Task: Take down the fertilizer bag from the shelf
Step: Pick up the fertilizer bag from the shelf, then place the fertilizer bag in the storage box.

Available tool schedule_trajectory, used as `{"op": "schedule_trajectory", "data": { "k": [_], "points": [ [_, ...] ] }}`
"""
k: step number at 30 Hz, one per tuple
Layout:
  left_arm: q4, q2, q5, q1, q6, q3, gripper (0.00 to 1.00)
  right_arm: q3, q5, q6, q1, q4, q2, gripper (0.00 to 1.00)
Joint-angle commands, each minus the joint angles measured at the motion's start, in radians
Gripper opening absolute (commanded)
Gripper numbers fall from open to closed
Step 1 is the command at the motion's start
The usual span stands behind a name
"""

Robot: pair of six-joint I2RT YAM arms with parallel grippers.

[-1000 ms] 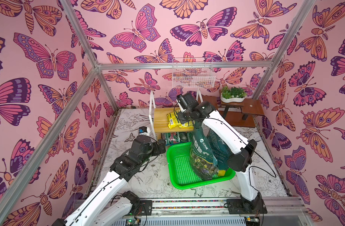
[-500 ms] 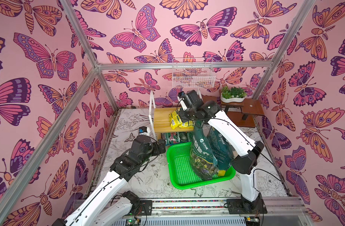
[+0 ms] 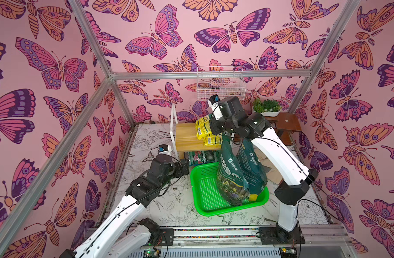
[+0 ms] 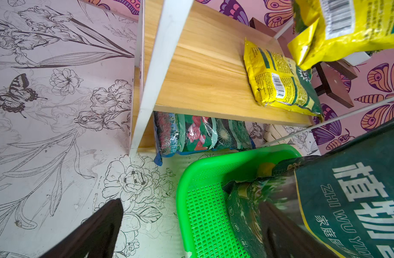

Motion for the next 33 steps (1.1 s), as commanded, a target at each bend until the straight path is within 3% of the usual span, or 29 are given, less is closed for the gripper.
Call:
{"op": "schedule_trajectory", "data": {
  "k": [1,6,18,33],
  "points": [
    [0.01,-0.001,0.003,0.006,-0.009,-0.01,1.0,0.015,0.024,-0.027,0.016,0.068,-0.055,0.0],
    [0.008,-0.004,-0.006,0.006,-0.011,-0.011,1.0,0.015,0.056,-0.06,0.047,0.053,-0.083,0.0],
    [0.007,-0.014,-0.042,0.017,-0.018,-0.022,1.0,-0.044,0.3,-0.189,0.214,-0.034,-0.19,0.0],
    [0.006,-0.025,0.012,0.094,-0.044,-0.02,1.0,-0.251,0.437,-0.17,0.43,-0.117,-0.278,0.0]
  ]
}}
